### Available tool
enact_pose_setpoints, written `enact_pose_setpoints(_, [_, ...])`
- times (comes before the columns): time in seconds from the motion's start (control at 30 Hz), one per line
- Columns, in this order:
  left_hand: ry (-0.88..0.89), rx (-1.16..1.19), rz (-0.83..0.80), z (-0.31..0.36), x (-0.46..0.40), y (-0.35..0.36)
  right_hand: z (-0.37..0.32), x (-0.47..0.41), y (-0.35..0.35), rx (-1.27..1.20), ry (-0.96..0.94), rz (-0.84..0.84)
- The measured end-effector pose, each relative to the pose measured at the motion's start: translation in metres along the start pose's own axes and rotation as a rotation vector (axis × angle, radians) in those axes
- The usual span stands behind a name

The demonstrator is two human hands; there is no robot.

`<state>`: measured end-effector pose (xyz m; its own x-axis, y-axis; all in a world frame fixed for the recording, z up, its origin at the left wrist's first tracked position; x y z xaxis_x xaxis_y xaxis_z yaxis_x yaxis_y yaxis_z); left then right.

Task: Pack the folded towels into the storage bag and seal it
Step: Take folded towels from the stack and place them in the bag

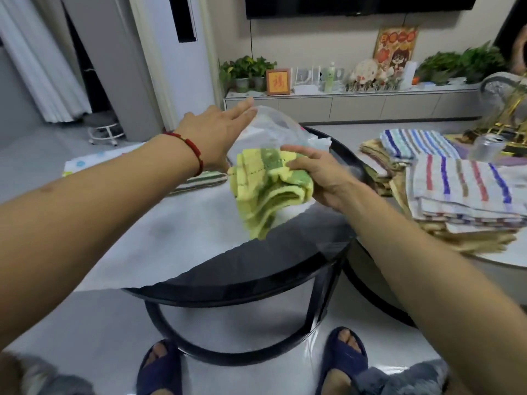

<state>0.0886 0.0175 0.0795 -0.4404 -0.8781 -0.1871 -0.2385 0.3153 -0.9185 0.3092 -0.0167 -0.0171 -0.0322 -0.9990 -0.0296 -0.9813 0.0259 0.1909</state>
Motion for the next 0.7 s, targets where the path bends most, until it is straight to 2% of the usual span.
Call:
enact_pose_setpoints(0.07, [-0.008, 0.021, 0.007, -0.003, 0.000, -0.002, 0.035, -0.028, 0.015, 0.133, 0.020, 0.248])
enact_pose_setpoints(0.17, [0.010, 0.036, 0.023, -0.006, 0.002, -0.001, 0.073, -0.045, 0.025, 0.592, 0.079, 0.407])
enact_pose_setpoints(0.23, [0.026, 0.030, 0.034, -0.006, 0.003, 0.003, 0.086, -0.049, 0.032, 0.635, 0.044, 0.517])
enact_pose_setpoints(0.33, [0.053, 0.032, 0.060, -0.007, 0.007, 0.008, 0.092, -0.059, 0.044, 0.558, 0.039, 0.629])
enact_pose_setpoints(0.57, [0.075, 0.029, 0.089, -0.010, 0.010, 0.012, 0.071, -0.077, 0.028, 0.832, 0.123, 0.432])
enact_pose_setpoints(0.63, [0.074, 0.038, 0.090, -0.010, 0.009, 0.013, 0.074, -0.063, 0.034, 1.104, 0.052, 0.405])
enact_pose_setpoints(0.7, [0.074, 0.046, 0.091, -0.008, 0.007, 0.014, 0.084, -0.048, 0.045, 1.488, -0.169, 0.386])
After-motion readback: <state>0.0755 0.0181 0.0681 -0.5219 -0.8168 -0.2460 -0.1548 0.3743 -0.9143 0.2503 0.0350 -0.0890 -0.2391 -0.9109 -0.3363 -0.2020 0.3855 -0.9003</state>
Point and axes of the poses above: each hand's wrist, its own x-axis away from the middle knuckle, its own y-axis out of the palm, z = x × y, the point moved 1 cm from there along -x, towards the middle knuckle, and after that the axes turned 9 degrees about -y, right-handed, at the moved point
